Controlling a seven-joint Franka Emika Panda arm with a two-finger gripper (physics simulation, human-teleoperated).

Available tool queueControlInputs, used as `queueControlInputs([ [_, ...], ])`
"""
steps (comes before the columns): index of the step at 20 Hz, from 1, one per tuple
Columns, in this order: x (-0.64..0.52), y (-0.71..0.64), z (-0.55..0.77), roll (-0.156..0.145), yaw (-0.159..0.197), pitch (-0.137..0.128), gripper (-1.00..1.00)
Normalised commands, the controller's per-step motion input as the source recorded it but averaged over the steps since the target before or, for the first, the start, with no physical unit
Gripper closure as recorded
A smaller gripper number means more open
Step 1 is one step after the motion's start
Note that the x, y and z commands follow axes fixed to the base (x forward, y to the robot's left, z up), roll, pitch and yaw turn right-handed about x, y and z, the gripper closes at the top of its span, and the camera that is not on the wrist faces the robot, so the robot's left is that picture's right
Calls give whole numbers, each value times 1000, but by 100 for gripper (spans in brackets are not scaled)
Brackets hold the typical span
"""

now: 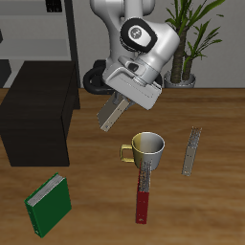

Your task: Place the right yellow book in the top region of the shelf

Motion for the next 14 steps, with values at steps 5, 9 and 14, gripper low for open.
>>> queueControlInputs([
  [5,201,-439,-58,-212,0,5,100],
  [9,107,-342,-43,-126,-1,3,100],
  [14,66,-291,-25,-89,-15,-12,100],
])
